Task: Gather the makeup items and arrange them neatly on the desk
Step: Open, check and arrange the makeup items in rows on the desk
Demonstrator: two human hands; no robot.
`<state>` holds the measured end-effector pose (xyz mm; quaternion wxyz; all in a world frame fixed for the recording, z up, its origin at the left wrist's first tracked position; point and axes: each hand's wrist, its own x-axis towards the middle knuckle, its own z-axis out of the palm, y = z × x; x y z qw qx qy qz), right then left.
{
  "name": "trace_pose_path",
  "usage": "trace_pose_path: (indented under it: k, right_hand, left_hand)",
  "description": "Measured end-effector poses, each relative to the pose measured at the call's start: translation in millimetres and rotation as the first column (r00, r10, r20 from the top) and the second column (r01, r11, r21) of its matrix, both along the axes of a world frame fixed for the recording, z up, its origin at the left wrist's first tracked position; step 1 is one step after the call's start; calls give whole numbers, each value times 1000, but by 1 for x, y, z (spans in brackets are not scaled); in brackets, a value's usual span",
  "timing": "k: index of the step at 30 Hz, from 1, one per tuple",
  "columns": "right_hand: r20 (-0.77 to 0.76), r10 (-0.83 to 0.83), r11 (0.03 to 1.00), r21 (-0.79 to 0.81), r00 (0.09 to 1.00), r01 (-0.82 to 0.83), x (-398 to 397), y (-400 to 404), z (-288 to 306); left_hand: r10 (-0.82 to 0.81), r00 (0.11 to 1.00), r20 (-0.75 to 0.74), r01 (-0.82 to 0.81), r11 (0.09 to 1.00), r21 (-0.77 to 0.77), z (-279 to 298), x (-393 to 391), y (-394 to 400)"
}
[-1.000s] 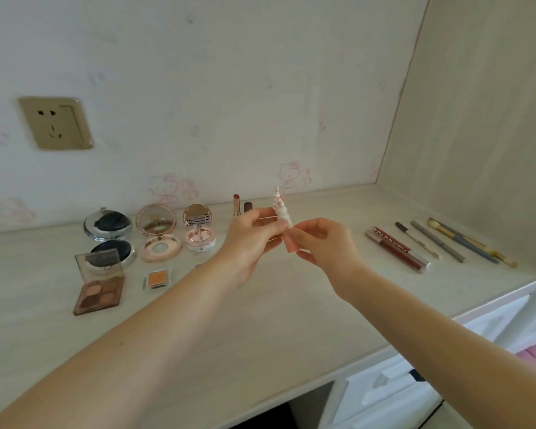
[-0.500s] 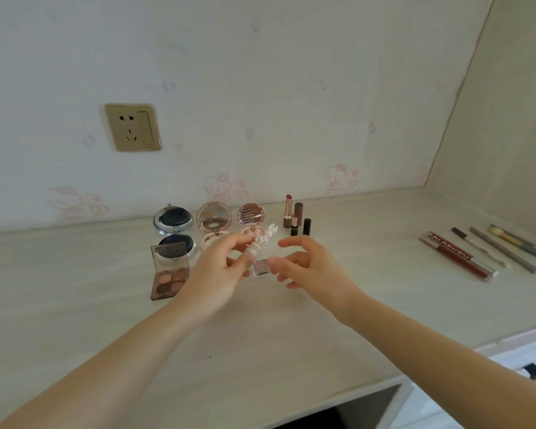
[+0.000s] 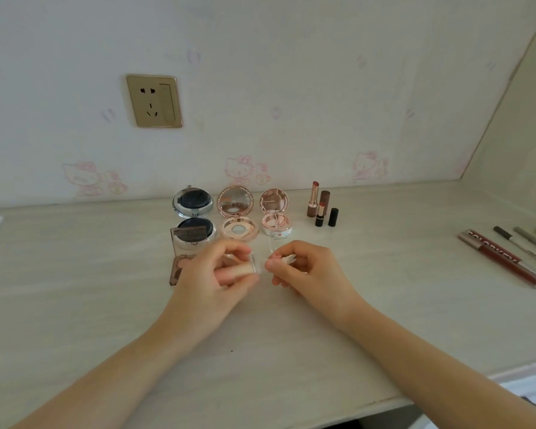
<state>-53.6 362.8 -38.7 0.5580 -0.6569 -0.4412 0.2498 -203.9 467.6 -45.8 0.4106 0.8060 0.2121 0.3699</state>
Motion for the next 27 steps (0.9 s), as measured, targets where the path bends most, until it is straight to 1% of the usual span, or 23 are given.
trace_pose_path:
  k: [3,7,10,14,18,21,23,26,27]
  right_hand:
    - [-8,30,999,10,1000,-30,-2,-1,-1]
    - [-10,29,999,46,1000,-29,-4,-3,-2]
    - [28,9,996,89,1000,-11,-3,-6,-4]
    - [94,38,995,83,995,-46,-3,-8,-4]
    - [161,50,993,96,986,-66,-4,-9,-3]
    - [134,91,992,76,987,-102,-5,-10,-3]
    - [114,77,995,58,990,-84,-5,-11,-4]
    - [39,92,993,69,995,-94,-7,-12,-1]
    - [42,103,992,69,994,-105,-7,-12,-2]
  left_hand:
    - [35,997,70,-30,997,-72,6,-5,3]
    - [3,996,85,11,986,-165,8,-8,8]
    - [6,997,75,7,985,-170,8,-8,9]
    - [25,998,65,-11,977,-212,7,-9,7]
    - [10,997,72,9,964,-266,8,-10,4]
    - [-3,997,75,24,957,-288,8,-10,2]
    - [-16,997,70,35,957,-288,9,-9,1]
    - [-10,996,86,37,950,-311,10,-9,-1]
    - [-12,996,86,38,949,-313,11,-9,-1]
